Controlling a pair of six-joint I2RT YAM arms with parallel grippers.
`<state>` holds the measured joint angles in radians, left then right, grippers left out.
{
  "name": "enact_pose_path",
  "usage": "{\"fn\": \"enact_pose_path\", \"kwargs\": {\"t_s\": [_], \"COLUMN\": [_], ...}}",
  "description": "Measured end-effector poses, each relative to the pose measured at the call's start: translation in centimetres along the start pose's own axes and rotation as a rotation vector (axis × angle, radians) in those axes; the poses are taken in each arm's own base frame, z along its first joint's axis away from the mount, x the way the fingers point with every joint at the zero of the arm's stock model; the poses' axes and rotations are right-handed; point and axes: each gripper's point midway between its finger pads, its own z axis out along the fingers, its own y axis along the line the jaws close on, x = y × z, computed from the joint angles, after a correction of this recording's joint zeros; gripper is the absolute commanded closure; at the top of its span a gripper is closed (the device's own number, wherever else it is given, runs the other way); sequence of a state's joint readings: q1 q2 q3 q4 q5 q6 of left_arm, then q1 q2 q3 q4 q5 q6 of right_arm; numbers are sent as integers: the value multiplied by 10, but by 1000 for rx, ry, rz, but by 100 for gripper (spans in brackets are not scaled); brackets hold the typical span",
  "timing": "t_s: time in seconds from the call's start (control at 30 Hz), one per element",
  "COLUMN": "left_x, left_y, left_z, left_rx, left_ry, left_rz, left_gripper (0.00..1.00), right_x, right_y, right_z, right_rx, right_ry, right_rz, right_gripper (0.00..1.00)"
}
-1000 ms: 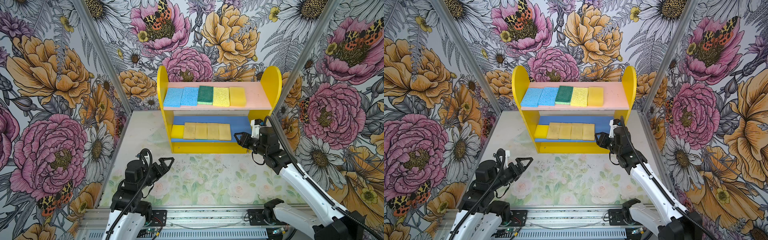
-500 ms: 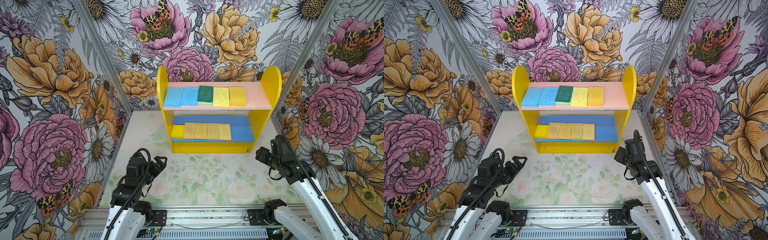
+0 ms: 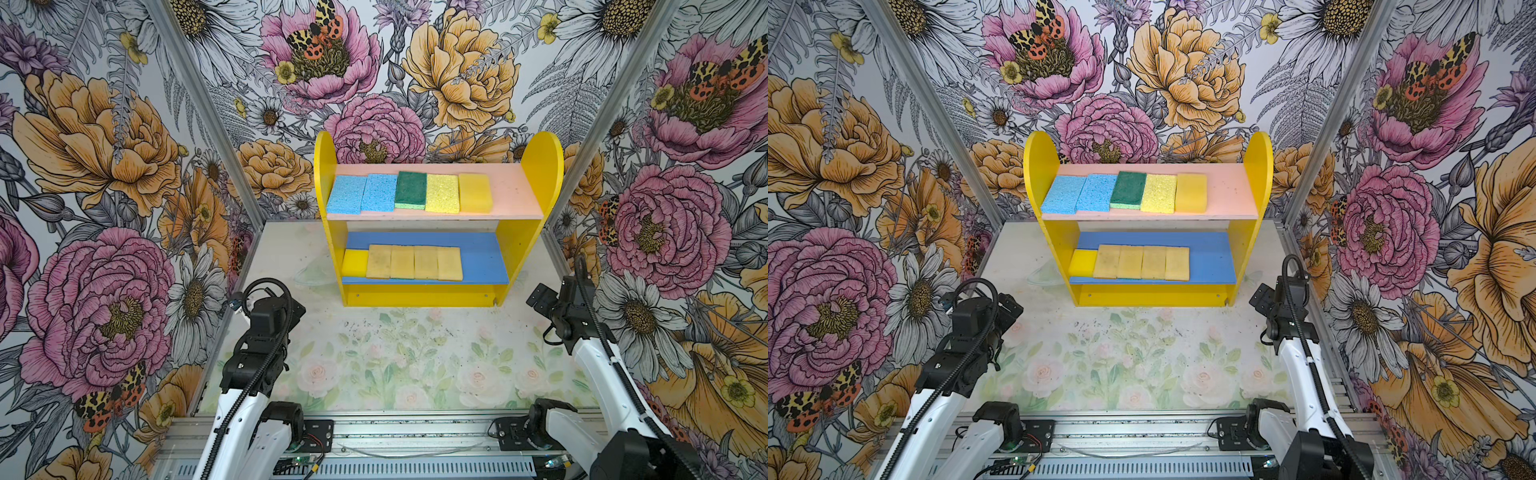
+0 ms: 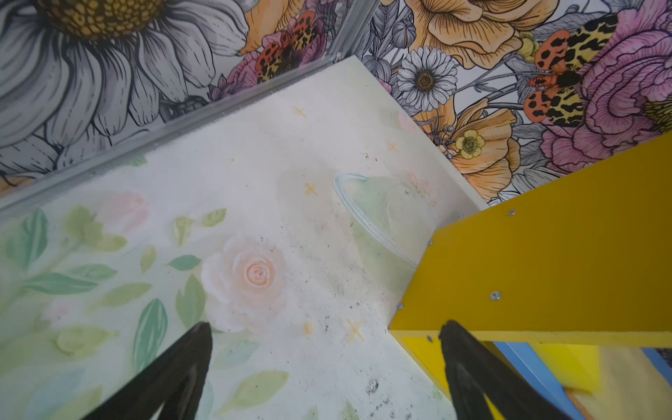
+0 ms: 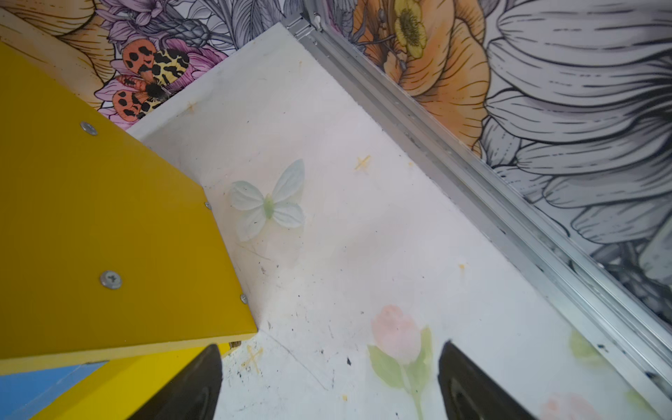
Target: Place and organize the cleaning sponges onto the shelf
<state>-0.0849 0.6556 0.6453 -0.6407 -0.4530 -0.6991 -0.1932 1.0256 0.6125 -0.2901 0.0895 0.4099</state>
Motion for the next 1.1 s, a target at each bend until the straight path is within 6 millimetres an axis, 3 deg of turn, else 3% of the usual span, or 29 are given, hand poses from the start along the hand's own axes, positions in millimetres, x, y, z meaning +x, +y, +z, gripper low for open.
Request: {"fn": "enact_pose_path", "kwargs": {"t_s": [0.27,0.43,0.6,0.8,1.1], "left_x": [4,2,7,19,39], "left_y": [13,14,10,-11,-45], "left_z": [48,73,97,122,147], "left_rx": [-82,-70,-23,72,230], "left_ry": [-73,-137,-190,-212,-240], "left_rz": [128,183,260,369,444], "left_gripper": [1,1,1,1,1], "right_x": [0,-1,-10,-25,-21], "right_y": [14,20,25,31,36], "right_z": [52,70,70,64,63], "right_rx": [-85,-119,-152,-179,-220], "right_ry": [-94,-148,-232,-317,-361], "right_rz": [-115,-132,-135,-132,-148], "right_gripper": [4,4,4,5,5]}}
